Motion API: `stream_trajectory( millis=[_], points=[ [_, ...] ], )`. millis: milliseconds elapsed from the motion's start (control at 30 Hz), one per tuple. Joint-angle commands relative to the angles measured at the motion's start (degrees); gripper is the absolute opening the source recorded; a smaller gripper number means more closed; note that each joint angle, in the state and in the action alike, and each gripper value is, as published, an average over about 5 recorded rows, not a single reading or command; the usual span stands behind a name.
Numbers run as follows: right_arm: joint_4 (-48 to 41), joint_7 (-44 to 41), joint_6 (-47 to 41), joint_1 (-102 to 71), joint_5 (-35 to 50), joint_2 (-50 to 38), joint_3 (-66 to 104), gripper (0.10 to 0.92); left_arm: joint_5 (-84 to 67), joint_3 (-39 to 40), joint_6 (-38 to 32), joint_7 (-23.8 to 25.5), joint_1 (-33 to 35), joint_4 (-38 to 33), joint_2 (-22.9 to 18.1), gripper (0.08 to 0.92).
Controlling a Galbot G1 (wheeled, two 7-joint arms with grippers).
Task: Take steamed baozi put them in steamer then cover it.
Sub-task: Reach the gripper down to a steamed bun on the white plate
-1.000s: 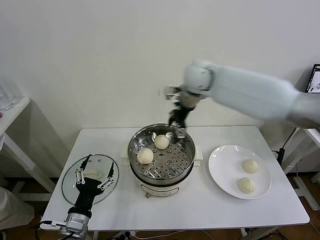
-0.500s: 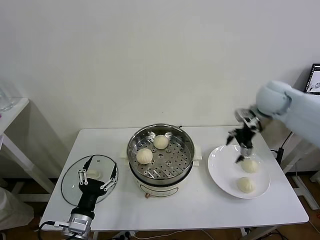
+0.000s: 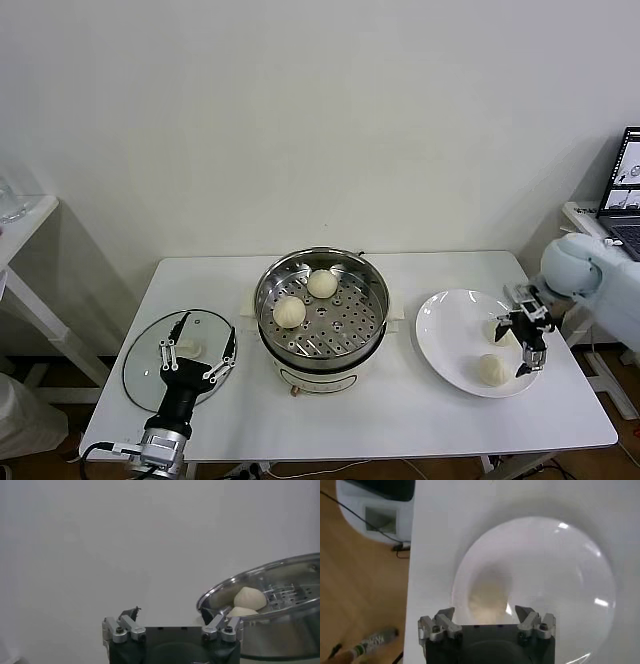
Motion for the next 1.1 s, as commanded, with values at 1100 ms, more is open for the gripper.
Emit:
stream_trajectory(
  millis=[1100],
  points=[
    [-7.02,3.71,0.3,-11.12,-5.81,6.53,9.76,0.714,0.25,0.34,-0.36,0.14,-0.98,2.1,-0.54,0.823]
  ],
)
